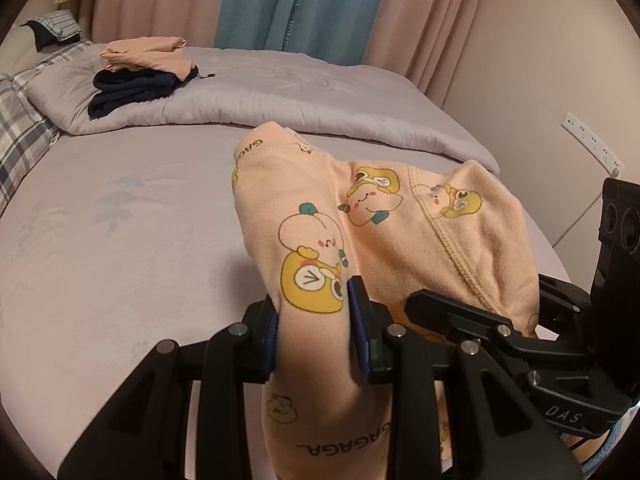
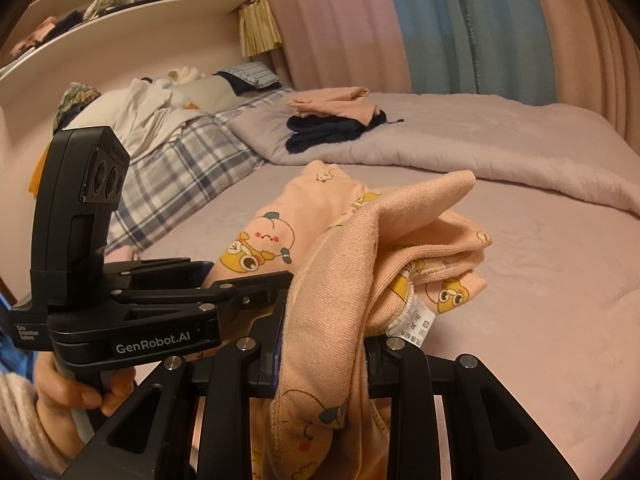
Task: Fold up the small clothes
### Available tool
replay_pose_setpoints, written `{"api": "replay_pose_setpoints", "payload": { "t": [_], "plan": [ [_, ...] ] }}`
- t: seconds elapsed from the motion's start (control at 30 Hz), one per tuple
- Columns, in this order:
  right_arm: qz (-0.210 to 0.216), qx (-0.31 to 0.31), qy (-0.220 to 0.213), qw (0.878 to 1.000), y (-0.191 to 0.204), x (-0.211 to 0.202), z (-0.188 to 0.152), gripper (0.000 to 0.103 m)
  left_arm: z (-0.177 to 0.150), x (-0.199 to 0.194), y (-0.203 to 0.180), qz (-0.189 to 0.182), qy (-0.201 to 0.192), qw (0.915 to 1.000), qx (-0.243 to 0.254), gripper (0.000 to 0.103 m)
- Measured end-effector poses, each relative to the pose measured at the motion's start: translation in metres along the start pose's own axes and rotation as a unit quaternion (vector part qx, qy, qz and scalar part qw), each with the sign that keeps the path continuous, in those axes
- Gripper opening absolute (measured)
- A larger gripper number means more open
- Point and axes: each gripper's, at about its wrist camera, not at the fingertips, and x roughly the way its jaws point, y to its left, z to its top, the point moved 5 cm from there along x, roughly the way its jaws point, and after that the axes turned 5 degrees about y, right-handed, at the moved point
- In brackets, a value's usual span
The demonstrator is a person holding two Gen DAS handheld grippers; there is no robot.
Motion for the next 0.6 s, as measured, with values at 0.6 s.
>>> {"api": "replay_pose_setpoints", "payload": {
  "t": [0.6],
  "plan": [
    [0.009,-0.005,0.01,1.0,0.008,0.019,0.007,0.029,0.001,-0.003,0.036,0.005,0.0,0.9996,-0.028,0.031]
  ]
}}
